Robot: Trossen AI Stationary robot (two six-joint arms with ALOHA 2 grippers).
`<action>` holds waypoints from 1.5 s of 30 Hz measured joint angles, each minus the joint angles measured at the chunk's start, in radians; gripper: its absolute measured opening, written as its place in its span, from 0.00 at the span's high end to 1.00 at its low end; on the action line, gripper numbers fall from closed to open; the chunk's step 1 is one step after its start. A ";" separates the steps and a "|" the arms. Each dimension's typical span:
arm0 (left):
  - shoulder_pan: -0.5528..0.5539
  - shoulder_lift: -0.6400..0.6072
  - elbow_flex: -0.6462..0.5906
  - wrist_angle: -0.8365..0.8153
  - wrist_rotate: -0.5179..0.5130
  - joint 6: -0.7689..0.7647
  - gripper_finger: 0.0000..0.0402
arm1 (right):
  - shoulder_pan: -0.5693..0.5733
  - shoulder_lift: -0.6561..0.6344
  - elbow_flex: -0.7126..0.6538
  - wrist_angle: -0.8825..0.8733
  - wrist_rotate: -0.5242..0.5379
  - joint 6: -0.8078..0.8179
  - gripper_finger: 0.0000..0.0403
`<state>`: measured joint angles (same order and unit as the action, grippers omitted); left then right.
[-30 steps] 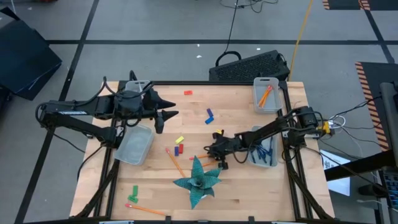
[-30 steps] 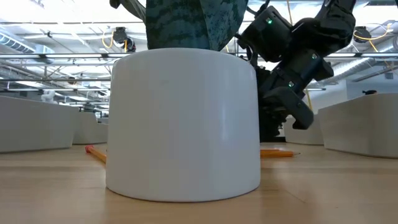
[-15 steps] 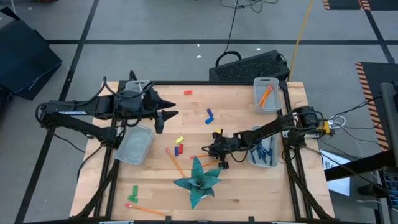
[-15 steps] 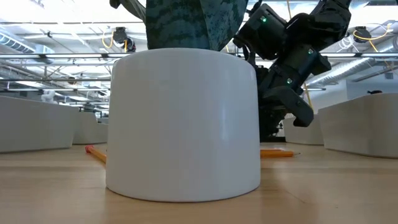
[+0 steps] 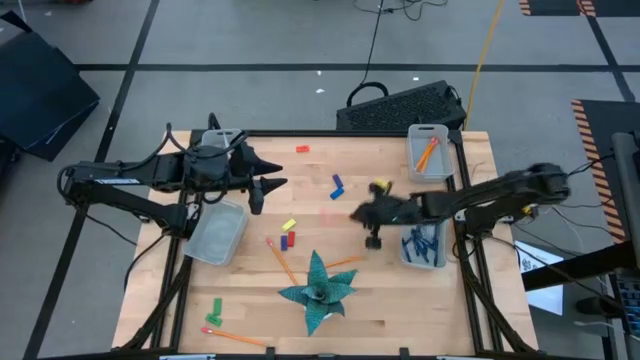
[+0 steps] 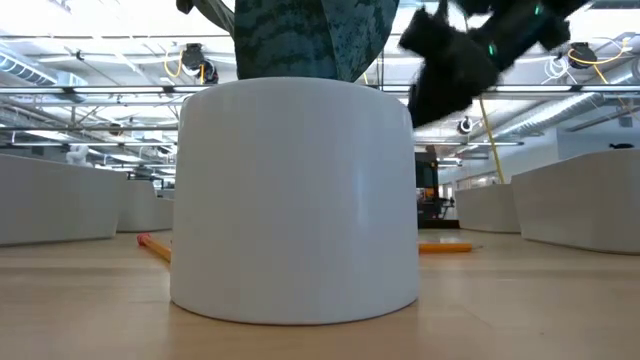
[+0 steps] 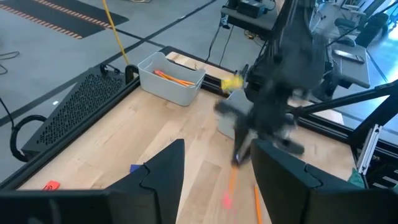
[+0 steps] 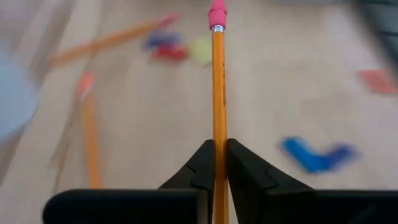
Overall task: Sort crayons/erasers/pens/pencils in bins
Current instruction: Put the orange pencil into the top right gray bin, then put the top right orange pencil into the top right gray bin
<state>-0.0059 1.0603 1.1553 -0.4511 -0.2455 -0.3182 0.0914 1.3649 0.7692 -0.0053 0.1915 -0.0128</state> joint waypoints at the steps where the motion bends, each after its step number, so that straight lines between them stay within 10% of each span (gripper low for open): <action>1: 0.000 0.000 0.000 0.000 0.000 0.000 0.54 | -0.014 -0.048 0.000 -0.011 0.039 0.052 0.93; 16: 0.000 0.000 0.000 0.000 0.000 0.000 0.54 | -0.465 -0.573 0.002 -0.624 0.372 1.227 0.96; 24: 0.000 0.000 0.000 0.000 0.000 0.000 0.54 | -0.792 -0.551 -0.051 -0.640 0.257 1.439 0.95; 34: 0.000 0.000 0.000 0.000 0.000 0.000 0.54 | -1.134 -0.453 -0.320 -0.186 -0.215 1.597 0.94; 45: 0.000 0.000 0.000 0.000 0.000 0.000 0.54 | -1.205 -0.537 -0.340 -0.070 -0.183 1.495 0.67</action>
<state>-0.0063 1.0603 1.1549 -0.4511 -0.2455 -0.3180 -1.1140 0.8279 0.4294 -0.0748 0.0080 1.4819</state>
